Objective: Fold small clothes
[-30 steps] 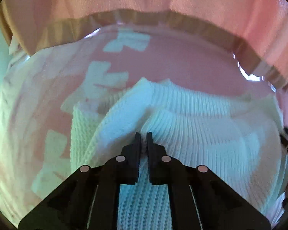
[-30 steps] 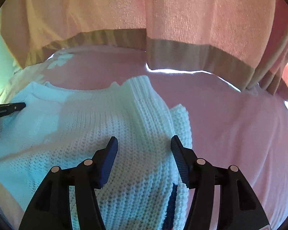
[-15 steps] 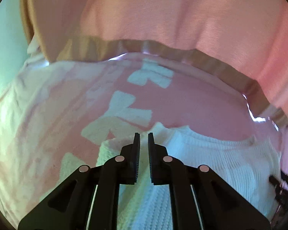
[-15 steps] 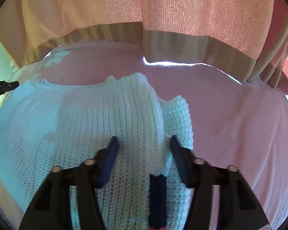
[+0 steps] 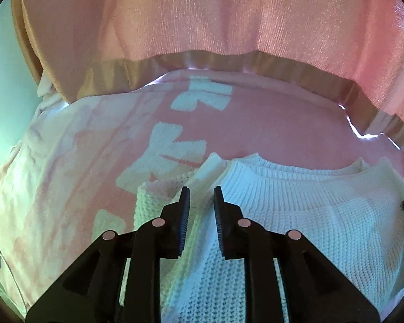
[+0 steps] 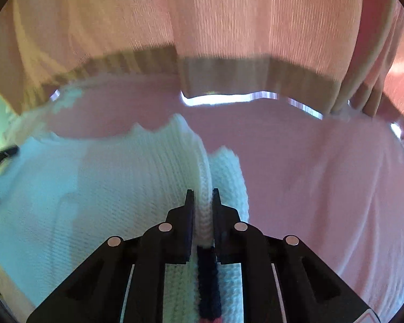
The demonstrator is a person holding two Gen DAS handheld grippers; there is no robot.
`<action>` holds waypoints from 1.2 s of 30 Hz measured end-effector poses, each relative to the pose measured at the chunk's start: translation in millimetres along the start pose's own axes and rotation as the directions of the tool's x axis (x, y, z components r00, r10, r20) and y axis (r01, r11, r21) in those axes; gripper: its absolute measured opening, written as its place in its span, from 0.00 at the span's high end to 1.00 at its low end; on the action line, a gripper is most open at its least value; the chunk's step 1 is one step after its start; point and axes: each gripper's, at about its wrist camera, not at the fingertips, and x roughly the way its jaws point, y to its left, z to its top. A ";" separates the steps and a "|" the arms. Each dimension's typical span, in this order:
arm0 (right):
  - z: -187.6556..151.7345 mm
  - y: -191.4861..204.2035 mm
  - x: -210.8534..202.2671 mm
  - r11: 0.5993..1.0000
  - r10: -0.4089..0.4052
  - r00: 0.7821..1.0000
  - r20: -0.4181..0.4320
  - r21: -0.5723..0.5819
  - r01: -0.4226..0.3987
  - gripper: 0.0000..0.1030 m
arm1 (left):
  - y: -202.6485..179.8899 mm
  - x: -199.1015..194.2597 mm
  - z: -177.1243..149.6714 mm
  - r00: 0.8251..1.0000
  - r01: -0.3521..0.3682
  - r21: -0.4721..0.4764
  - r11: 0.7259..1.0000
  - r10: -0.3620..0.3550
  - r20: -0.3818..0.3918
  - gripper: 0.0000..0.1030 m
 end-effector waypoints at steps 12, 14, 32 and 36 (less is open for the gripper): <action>-5.0 10.3 -1.3 1.000 -0.009 1.000 -0.007 -0.021 0.009 0.76 | 0.3 4.4 -2.7 0.999 -0.031 0.018 0.999 0.031 -0.010 0.83; -2.5 6.6 -4.9 0.999 -0.030 0.999 0.022 -0.016 0.030 0.50 | 1.1 4.3 -3.0 0.999 -0.034 0.019 0.999 0.034 -0.010 0.81; -11.1 -28.9 5.5 0.998 -0.019 0.996 -0.089 0.059 0.024 0.44 | 34.1 3.0 -13.0 0.999 -0.038 -0.073 0.997 0.036 -0.030 0.33; -24.9 -31.7 1.7 0.998 0.037 0.990 -0.139 0.049 -0.030 0.32 | 63.3 -1.4 -31.5 0.997 -0.011 -0.135 0.991 0.001 -0.075 0.17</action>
